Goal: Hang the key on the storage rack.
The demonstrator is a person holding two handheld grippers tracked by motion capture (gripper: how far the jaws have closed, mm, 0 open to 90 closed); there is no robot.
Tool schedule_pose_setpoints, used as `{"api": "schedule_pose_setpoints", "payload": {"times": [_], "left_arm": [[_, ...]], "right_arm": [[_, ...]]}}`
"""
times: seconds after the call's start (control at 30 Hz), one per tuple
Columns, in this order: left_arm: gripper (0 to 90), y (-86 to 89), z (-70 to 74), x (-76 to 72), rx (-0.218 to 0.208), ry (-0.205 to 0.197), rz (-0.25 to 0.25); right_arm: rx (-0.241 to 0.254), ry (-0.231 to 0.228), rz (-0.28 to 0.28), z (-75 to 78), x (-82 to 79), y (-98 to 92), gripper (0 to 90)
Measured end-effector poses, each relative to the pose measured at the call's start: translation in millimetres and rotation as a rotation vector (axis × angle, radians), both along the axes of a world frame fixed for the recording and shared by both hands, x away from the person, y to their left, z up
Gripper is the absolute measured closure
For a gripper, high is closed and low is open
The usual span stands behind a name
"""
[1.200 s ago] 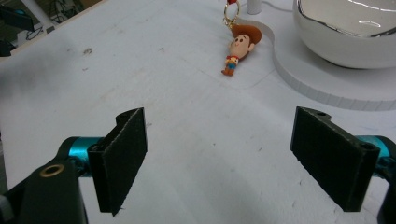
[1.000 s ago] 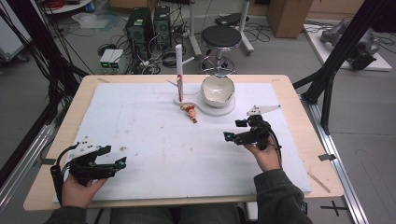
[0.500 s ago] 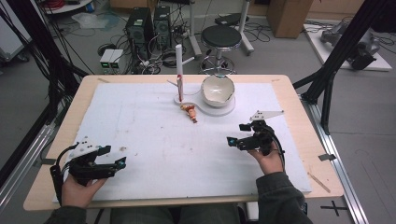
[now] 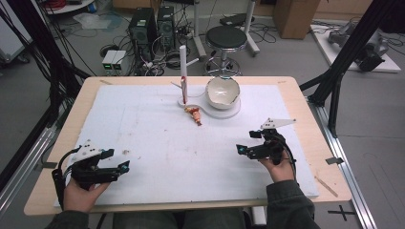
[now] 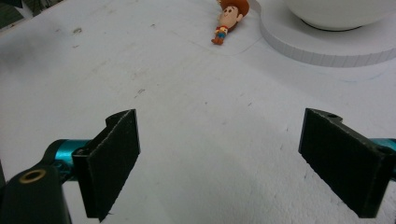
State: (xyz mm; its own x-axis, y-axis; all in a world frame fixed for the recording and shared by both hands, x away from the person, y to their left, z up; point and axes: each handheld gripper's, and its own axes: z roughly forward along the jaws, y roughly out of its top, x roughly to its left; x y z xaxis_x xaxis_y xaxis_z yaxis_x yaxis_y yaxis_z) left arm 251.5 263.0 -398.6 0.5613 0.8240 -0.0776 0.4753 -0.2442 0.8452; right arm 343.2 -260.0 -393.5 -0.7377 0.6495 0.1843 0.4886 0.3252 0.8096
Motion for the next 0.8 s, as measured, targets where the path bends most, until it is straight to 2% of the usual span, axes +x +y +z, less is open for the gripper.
{"api": "schedule_pose_setpoints", "payload": {"times": [0.7, 0.8], "left_arm": [[24.1, 0.0, -0.8, -0.6, 0.001, 0.004, -0.010], [24.1, -0.1, -1.0, -0.8, 0.002, 0.007, -0.016]], "right_arm": [[-0.021, 0.000, -0.016, -6.8, -16.2, -11.9, 11.6], [-0.013, 0.000, -0.018, -6.1, -20.4, -14.2, 11.6]]}}
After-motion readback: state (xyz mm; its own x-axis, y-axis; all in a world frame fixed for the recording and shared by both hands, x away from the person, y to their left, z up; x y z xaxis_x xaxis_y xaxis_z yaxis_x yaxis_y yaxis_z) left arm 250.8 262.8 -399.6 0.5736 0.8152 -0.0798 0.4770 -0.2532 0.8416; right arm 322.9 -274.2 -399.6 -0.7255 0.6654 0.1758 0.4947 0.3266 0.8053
